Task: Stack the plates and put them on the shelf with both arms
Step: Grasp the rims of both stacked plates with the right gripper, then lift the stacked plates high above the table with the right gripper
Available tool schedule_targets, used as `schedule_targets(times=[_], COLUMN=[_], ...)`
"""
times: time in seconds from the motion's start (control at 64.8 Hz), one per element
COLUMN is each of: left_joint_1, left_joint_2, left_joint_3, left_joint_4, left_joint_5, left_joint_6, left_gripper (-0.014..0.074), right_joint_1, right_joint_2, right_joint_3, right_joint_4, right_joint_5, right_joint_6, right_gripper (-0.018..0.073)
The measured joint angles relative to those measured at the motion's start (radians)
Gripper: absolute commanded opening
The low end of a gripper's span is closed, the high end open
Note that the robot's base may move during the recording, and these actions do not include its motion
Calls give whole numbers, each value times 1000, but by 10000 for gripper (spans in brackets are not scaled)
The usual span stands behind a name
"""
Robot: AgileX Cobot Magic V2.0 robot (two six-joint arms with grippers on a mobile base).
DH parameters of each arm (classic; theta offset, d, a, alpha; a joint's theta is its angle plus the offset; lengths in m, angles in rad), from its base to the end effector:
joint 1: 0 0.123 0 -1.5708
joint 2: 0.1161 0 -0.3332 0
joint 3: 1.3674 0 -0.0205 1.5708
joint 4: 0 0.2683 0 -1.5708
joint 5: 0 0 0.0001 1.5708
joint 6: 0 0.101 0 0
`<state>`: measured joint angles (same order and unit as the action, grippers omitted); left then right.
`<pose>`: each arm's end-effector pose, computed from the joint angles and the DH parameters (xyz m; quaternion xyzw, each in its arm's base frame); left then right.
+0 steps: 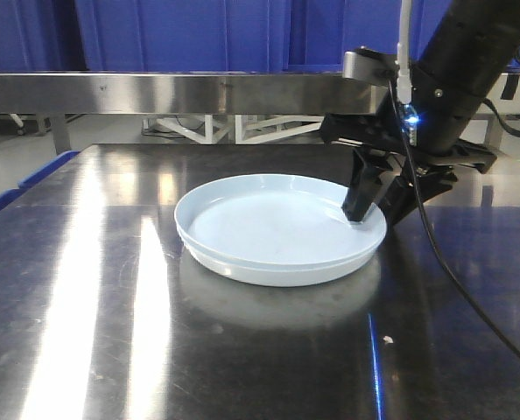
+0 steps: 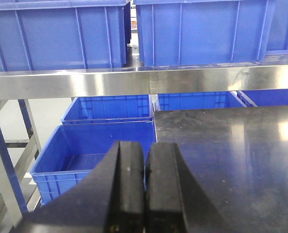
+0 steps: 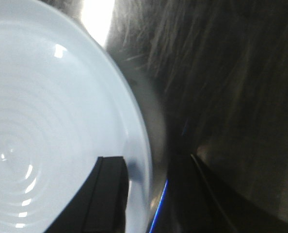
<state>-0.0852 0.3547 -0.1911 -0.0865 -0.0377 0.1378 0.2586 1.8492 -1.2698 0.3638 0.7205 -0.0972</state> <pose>0.0728 -0.0059 0.2701 0.0480 0.7191 -0.0106 0.6932 0.3918 0.1282 0.2311 -0.0605 0.9724 0.1553 0.1632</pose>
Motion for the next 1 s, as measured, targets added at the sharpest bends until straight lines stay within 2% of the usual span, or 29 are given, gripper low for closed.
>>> schedule_targets(times=[0.185,0.262,0.416,0.74,0.833,1.003], left_joint_1=[0,0,0,0,0,0], left_joint_2=[0,0,0,0,0,0], left_joint_3=[0,0,0,0,0,0], left_joint_4=[0,0,0,0,0,0], left_joint_5=[0,0,0,0,0,0], left_joint_6=[0,0,0,0,0,0], left_gripper=[82,82,82,82,82,82], right_joint_1=[19,23,25,23,13,-27], right_joint_2=[0,1,5,-49,-113,-304], right_joint_3=[0,-2,-2,7,33,230], right_joint_4=[0,0,3,10,-3,-22], right_joint_5=[-5,-5,3,-10,-82,-428], right_joint_6=[15,17,26,40,39,39], right_gripper=[343,265,39,57,57,57])
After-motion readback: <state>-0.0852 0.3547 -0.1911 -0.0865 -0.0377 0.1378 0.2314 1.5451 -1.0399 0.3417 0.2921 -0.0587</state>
